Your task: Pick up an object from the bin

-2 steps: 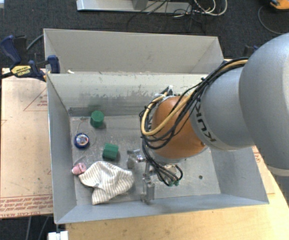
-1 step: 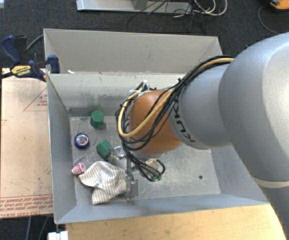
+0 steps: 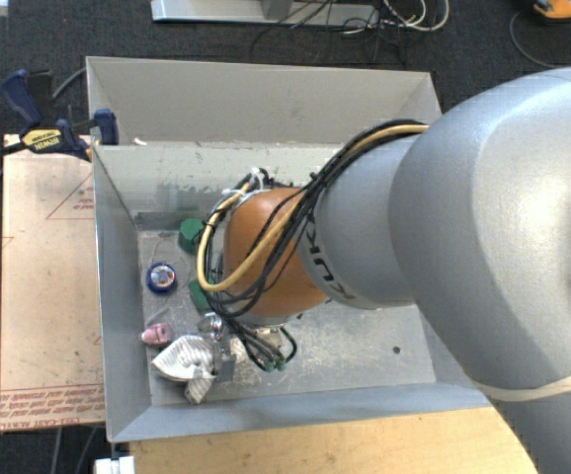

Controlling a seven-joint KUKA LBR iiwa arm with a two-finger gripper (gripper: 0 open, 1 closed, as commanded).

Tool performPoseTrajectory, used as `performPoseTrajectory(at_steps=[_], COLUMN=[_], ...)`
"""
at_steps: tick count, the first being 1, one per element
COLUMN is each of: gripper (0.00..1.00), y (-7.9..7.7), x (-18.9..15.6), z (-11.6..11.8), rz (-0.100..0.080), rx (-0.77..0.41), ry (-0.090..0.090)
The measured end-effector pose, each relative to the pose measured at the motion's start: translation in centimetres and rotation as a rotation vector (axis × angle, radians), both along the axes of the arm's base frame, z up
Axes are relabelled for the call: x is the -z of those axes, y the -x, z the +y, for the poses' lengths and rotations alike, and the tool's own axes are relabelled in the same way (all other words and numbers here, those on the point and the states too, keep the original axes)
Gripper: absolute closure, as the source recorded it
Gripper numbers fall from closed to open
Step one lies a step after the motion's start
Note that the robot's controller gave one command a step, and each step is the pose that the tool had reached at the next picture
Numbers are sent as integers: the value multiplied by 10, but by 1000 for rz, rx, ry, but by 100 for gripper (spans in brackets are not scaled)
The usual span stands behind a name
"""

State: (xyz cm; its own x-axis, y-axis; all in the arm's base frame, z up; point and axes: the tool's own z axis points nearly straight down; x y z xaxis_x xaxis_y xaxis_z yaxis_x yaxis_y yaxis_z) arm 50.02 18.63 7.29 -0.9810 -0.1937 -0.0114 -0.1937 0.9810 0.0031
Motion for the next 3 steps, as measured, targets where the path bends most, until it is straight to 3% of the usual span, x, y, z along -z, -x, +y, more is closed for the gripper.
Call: performPoseTrajectory(at_steps=[1,2,3], gripper=[0,0,0], y=[0,0,6], x=[0,0,0], z=[0,0,38], rz=[0,0,-15], rx=[0,0,-154], ry=[0,0,0])
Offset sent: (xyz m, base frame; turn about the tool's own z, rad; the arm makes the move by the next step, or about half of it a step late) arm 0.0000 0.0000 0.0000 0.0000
